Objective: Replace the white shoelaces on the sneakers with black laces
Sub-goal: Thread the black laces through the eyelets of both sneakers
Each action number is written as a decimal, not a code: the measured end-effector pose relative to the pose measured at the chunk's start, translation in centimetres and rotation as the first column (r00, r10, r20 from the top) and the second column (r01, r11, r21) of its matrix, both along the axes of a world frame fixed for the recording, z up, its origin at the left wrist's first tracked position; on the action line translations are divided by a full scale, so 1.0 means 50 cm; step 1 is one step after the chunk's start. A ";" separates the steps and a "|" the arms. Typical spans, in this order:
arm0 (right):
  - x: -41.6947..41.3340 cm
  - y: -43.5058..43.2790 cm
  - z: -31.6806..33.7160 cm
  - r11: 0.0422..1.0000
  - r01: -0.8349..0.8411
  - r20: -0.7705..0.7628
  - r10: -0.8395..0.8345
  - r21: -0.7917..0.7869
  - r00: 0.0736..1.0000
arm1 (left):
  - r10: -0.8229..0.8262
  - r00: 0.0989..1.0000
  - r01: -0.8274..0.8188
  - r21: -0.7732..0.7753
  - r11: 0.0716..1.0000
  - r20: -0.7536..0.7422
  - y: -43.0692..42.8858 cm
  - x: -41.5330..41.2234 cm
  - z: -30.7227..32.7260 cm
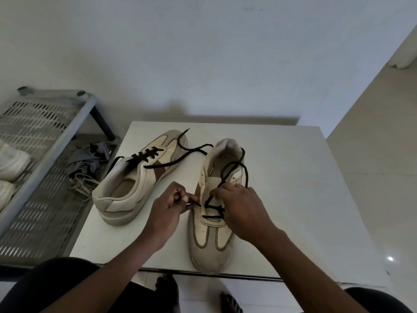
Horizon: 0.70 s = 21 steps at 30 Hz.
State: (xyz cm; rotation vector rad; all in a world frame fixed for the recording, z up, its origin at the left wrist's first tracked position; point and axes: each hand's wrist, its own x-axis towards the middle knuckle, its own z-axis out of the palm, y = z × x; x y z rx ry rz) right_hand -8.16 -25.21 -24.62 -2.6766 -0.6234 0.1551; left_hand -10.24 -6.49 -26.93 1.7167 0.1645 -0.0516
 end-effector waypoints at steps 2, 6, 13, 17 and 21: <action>-0.003 0.001 0.000 1.000 -0.015 -0.010 0.015 0.019 1.000 | 0.069 0.996 -0.077 -0.146 0.986 -0.061 -0.004 0.006 0.006; 0.000 -0.008 0.005 1.000 -0.019 0.025 0.019 -0.008 0.999 | 0.342 0.933 -0.360 -0.245 0.900 -0.115 0.018 0.037 0.033; 0.010 0.002 -0.005 1.000 -0.018 0.048 0.018 0.002 0.999 | 0.673 0.723 -0.647 -0.189 0.739 0.156 0.111 0.090 0.087; -0.001 -0.005 -0.007 0.978 0.005 0.126 -0.032 0.209 0.991 | 0.546 0.790 -0.595 0.137 0.792 0.278 0.107 0.089 0.066; 0.011 -0.022 -0.005 0.860 0.038 0.256 -0.194 0.510 0.947 | -0.131 0.883 -0.259 0.701 0.665 0.450 0.058 0.059 0.045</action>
